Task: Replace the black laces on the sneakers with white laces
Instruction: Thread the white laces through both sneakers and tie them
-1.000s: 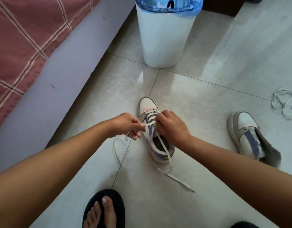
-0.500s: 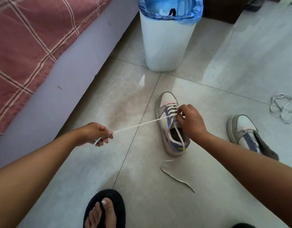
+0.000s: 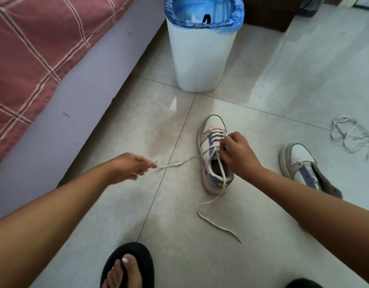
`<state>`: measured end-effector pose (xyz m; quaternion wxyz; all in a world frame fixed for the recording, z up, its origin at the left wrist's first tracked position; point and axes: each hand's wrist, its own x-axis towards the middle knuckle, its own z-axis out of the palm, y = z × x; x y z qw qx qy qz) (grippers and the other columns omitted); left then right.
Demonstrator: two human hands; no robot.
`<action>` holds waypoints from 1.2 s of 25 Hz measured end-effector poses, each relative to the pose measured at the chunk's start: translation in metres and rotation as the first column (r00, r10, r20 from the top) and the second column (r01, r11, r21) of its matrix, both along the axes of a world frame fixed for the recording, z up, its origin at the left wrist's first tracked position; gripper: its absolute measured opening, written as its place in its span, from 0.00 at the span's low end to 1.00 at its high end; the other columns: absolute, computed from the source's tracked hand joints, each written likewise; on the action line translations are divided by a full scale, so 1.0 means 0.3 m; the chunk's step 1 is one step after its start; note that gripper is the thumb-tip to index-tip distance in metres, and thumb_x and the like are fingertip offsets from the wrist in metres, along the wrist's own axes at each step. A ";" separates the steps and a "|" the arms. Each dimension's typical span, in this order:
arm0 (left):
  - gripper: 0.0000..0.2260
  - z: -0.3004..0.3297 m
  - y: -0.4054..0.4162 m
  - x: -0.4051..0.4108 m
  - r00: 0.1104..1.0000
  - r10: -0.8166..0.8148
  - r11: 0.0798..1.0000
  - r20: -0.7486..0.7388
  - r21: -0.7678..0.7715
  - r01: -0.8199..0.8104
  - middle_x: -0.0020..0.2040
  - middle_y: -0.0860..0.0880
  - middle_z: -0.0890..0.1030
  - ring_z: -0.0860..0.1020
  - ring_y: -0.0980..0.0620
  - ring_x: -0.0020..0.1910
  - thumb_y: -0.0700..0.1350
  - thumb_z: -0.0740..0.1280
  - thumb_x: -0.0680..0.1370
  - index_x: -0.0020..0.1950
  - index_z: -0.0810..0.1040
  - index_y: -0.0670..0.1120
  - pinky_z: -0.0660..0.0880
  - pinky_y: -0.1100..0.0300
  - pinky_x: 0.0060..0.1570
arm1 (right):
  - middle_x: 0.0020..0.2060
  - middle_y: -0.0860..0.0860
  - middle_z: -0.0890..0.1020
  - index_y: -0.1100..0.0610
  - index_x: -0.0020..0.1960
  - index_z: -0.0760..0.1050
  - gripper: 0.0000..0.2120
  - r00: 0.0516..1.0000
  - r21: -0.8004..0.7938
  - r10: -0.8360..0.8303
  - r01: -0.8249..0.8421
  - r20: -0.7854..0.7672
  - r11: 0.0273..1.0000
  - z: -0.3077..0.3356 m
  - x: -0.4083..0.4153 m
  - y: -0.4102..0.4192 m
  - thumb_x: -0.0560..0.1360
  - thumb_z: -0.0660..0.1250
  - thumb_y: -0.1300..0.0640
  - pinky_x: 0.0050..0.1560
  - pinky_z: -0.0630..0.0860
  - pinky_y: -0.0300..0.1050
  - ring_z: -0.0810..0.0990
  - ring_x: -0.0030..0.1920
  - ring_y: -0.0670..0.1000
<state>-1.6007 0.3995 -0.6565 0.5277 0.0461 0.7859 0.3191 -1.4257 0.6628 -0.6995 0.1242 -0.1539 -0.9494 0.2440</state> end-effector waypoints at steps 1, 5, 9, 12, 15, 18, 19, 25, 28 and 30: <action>0.06 0.011 0.071 0.031 0.992 0.076 0.991 0.105 0.105 -0.087 0.40 0.51 0.79 0.76 0.56 0.39 0.45 0.65 0.79 0.50 0.81 0.46 0.70 0.65 0.39 | 0.42 0.61 0.75 0.65 0.41 0.76 0.04 0.999 0.023 0.032 -0.032 -0.010 0.999 -0.004 0.009 -0.004 0.68 0.71 0.65 0.40 0.75 0.50 0.74 0.41 0.61; 0.03 0.008 0.315 0.132 0.869 0.352 0.833 0.346 0.308 -0.460 0.33 0.48 0.81 0.80 0.57 0.30 0.36 0.65 0.77 0.44 0.76 0.40 0.76 0.68 0.31 | 0.44 0.61 0.76 0.62 0.39 0.81 0.04 1.000 -0.024 -0.009 0.010 0.022 1.000 -0.005 0.010 -0.033 0.66 0.73 0.63 0.45 0.71 0.47 0.74 0.43 0.63; 0.06 -0.007 0.445 0.199 0.831 0.503 0.772 0.238 0.309 -0.555 0.36 0.44 0.79 0.79 0.52 0.32 0.31 0.67 0.75 0.41 0.74 0.41 0.79 0.65 0.33 | 0.51 0.61 0.74 0.62 0.41 0.83 0.03 0.989 -0.147 -0.093 0.110 0.116 0.983 0.018 -0.002 -0.053 0.68 0.74 0.62 0.52 0.65 0.44 0.71 0.53 0.63; 0.08 -0.017 0.474 0.225 0.904 0.425 0.856 0.038 0.309 -0.415 0.36 0.46 0.78 0.77 0.52 0.35 0.34 0.69 0.74 0.39 0.76 0.44 0.76 0.65 0.32 | 0.55 0.58 0.72 0.61 0.44 0.83 0.04 0.975 -0.181 -0.122 0.156 0.186 0.971 0.029 -0.005 -0.058 0.71 0.72 0.60 0.56 0.64 0.43 0.67 0.57 0.60; 0.08 -0.012 0.472 0.220 0.933 0.357 0.889 -0.045 0.322 -0.324 0.36 0.49 0.78 0.76 0.55 0.34 0.35 0.70 0.74 0.38 0.76 0.46 0.72 0.69 0.28 | 0.58 0.57 0.71 0.60 0.46 0.82 0.06 0.966 -0.198 -0.139 0.184 0.219 0.963 0.035 -0.007 -0.063 0.72 0.71 0.59 0.57 0.64 0.43 0.66 0.59 0.58; 0.06 -0.003 0.463 0.214 0.959 0.266 0.915 -0.100 0.340 -0.219 0.36 0.50 0.78 0.75 0.57 0.33 0.34 0.71 0.73 0.40 0.78 0.43 0.70 0.73 0.26 | 0.59 0.55 0.70 0.60 0.47 0.82 0.07 0.958 -0.206 -0.147 0.200 0.247 0.958 0.038 -0.003 -0.064 0.72 0.71 0.57 0.58 0.64 0.43 0.65 0.60 0.57; 0.05 0.000 0.463 0.211 0.964 0.236 0.920 -0.122 0.349 -0.181 0.36 0.50 0.78 0.75 0.58 0.33 0.34 0.71 0.73 0.41 0.78 0.41 0.69 0.74 0.26 | 0.59 0.55 0.69 0.59 0.48 0.82 0.07 0.955 -0.208 -0.146 0.202 0.257 0.957 0.040 -0.002 -0.064 0.73 0.71 0.57 0.59 0.64 0.42 0.64 0.61 0.57; 0.06 -0.001 0.482 0.168 0.973 0.041 0.953 -0.225 0.301 0.029 0.34 0.49 0.79 0.76 0.57 0.32 0.34 0.72 0.71 0.39 0.79 0.43 0.70 0.73 0.28 | 0.60 0.53 0.68 0.58 0.50 0.81 0.08 0.942 -0.259 -0.158 0.239 0.298 0.936 0.053 -0.011 -0.067 0.73 0.70 0.56 0.62 0.64 0.43 0.63 0.62 0.55; 0.05 -0.032 0.486 0.189 0.957 0.033 0.960 -0.287 0.274 0.049 0.35 0.49 0.78 0.75 0.56 0.32 0.36 0.73 0.71 0.38 0.79 0.40 0.69 0.72 0.29 | 0.60 0.53 0.68 0.58 0.49 0.82 0.07 0.935 -0.275 -0.171 0.261 0.312 0.925 0.051 -0.015 -0.066 0.73 0.70 0.57 0.63 0.65 0.45 0.63 0.62 0.55; 0.04 -0.052 0.486 0.210 0.941 0.066 0.962 -0.332 0.271 0.028 0.37 0.48 0.78 0.76 0.54 0.35 0.37 0.72 0.72 0.41 0.80 0.36 0.71 0.68 0.33 | 0.60 0.53 0.68 0.59 0.48 0.82 0.06 0.930 -0.273 -0.189 0.280 0.315 0.921 0.046 -0.023 -0.068 0.74 0.69 0.57 0.63 0.65 0.47 0.63 0.62 0.55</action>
